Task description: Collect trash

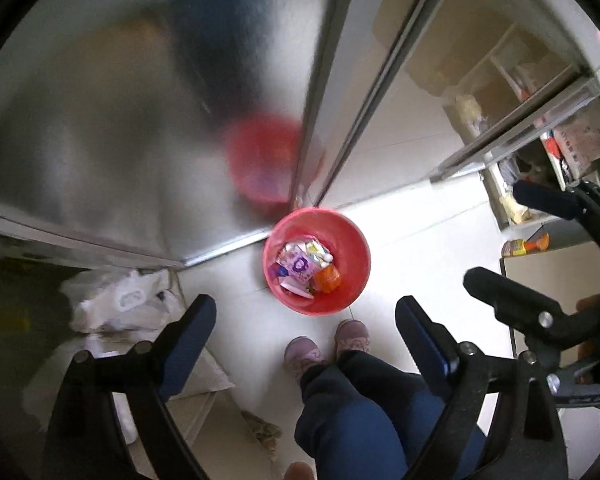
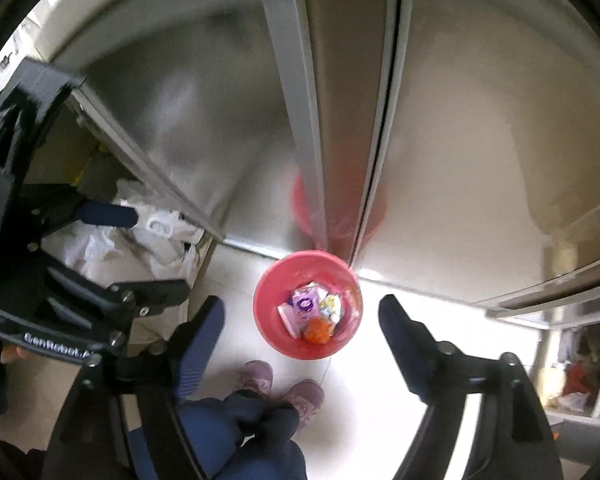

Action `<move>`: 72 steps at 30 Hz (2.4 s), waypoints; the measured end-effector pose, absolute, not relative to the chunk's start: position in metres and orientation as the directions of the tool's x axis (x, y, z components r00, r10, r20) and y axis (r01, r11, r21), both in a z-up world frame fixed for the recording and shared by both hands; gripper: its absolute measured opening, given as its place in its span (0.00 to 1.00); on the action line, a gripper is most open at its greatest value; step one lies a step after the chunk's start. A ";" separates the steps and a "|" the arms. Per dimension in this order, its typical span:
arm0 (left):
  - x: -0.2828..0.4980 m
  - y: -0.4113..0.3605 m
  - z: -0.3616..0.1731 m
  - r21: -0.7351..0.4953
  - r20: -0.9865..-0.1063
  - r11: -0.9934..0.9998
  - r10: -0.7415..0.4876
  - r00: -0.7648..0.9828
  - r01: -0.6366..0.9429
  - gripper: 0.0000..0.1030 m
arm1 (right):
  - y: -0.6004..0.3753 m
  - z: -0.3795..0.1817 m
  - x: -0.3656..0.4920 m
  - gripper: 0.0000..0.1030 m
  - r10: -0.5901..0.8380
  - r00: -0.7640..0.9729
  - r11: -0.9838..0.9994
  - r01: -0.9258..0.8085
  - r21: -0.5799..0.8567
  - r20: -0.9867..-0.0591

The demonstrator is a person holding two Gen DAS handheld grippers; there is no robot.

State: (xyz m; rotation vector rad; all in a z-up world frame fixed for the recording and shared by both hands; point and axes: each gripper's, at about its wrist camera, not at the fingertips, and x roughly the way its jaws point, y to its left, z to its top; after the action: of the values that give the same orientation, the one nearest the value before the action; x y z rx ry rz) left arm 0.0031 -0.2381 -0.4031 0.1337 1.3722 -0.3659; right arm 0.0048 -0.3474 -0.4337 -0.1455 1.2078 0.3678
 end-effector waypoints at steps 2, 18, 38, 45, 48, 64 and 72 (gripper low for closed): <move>0.000 -0.231 -0.368 -0.115 -0.967 0.939 -0.181 0.180 0.325 0.87 | -0.344 -0.399 0.001 0.91 0.194 0.333 0.939 -0.334 0.077 -0.923; -0.043 -0.161 -0.100 -0.059 -0.839 0.986 -0.135 0.527 0.158 1.00 | -0.319 -0.130 -0.037 1.00 0.066 0.594 0.967 -0.236 -0.095 -0.801; -0.218 -0.201 0.042 0.000 -0.644 1.000 0.010 0.765 -0.012 1.00 | -0.350 -0.010 -0.169 1.00 0.152 0.807 0.947 -0.284 -0.150 -0.570; -0.258 -0.217 0.055 0.014 -0.601 0.999 0.046 0.798 -0.047 1.00 | -0.364 0.001 -0.198 1.00 0.163 0.832 0.949 -0.279 -0.146 -0.531; -0.268 -0.222 0.059 0.023 -0.600 0.998 0.054 0.798 -0.050 1.00 | -0.365 0.003 -0.206 1.00 0.153 0.838 0.951 -0.269 -0.154 -0.524; -0.290 -0.220 0.065 0.015 -0.591 0.998 0.058 0.805 -0.060 1.00 | -0.355 0.004 -0.228 1.00 0.128 0.851 0.958 -0.240 -0.159 -0.509; -0.298 -0.212 0.069 0.020 -0.583 0.997 0.077 0.809 -0.081 1.00 | -0.346 0.005 -0.234 1.00 0.146 0.850 0.960 -0.244 -0.133 -0.507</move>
State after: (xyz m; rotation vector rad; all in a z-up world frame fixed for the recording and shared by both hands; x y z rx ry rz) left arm -0.2985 -0.2123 0.0688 -0.0057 0.6228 0.0842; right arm -0.2335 -0.3464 0.0050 -0.1966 0.5166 0.2067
